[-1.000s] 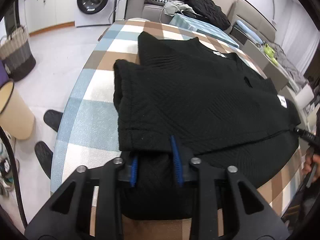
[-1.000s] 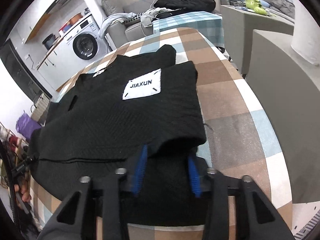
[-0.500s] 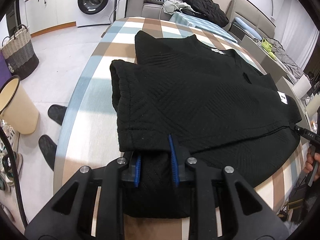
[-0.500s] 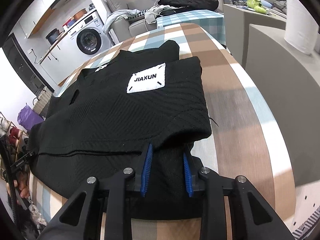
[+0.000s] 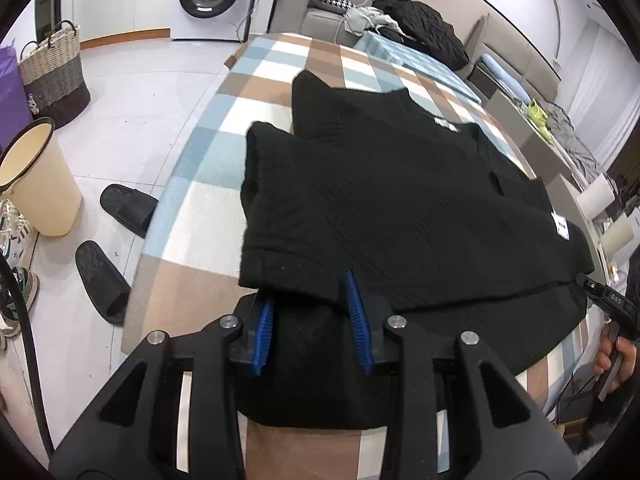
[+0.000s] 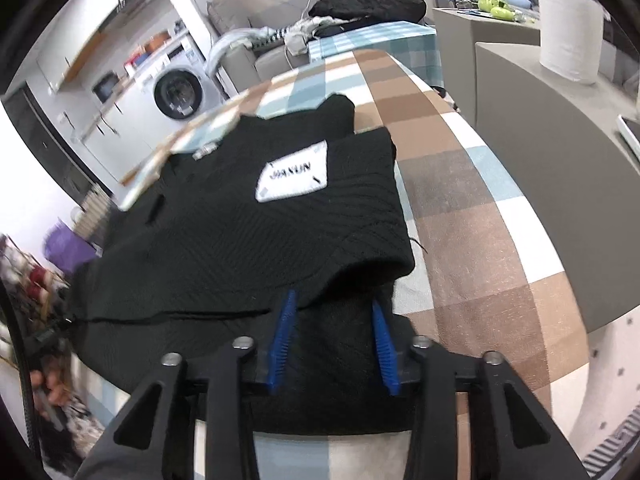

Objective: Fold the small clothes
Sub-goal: 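Grasp the folded hem edge again with both tools and fold it further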

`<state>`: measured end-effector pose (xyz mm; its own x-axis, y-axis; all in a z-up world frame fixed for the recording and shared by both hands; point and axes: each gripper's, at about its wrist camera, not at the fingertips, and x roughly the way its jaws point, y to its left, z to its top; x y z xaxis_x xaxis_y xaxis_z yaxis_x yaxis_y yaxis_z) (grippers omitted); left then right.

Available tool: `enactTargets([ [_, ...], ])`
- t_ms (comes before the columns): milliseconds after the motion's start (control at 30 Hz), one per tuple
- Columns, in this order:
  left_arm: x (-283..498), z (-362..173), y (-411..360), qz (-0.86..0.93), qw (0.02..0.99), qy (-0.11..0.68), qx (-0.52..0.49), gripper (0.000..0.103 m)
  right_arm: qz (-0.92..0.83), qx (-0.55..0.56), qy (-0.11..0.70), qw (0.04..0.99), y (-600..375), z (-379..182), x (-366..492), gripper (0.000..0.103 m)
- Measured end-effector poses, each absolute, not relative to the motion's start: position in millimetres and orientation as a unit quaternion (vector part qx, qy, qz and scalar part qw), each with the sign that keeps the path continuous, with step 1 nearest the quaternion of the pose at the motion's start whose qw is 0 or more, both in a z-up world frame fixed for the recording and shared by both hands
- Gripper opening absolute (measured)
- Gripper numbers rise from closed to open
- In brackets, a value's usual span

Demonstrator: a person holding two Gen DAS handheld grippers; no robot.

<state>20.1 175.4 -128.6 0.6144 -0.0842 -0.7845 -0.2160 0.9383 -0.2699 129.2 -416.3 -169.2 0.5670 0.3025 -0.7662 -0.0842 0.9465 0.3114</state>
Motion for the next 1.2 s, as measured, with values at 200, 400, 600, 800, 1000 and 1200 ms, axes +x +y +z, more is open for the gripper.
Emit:
enactTargets([
  [200, 21.6, -119.3, 181.7, 0.042, 0.888, 0.422, -0.18, 0.03, 0.113, 0.173, 0.44, 0.874, -427.6, -167.1, 135.7, 0.042],
  [400, 35.6, -118.5, 193.9, 0.056, 0.886, 0.416, -0.198, 0.032, 0.103, 0.199, 0.432, 0.874, -437.1, -167.1, 144.8, 0.042],
  [600, 41.1, -116.3, 195.7, 0.059, 0.888, 0.405, -0.21, 0.01, 0.123, 0.204, 0.41, 0.881, -431.2, -152.7, 151.8, 0.038],
  [800, 48.0, -97.4, 197.9, 0.058, 0.901, 0.379, -0.204, 0.008, 0.116, 0.195, 0.4, 0.888, -418.6, -142.6, 168.0, 0.008],
  [1000, 78.0, -63.3, 203.4, 0.048, 0.919, 0.344, -0.184, 0.008, 0.109, 0.211, 0.36, 0.902, -417.4, -104.9, 193.9, 0.008],
  [1200, 135.8, -41.9, 215.5, 0.044, 0.929, 0.326, -0.171, 0.008, 0.089, 0.249, 0.34, 0.902, -419.6, -87.0, 257.7, 0.008],
])
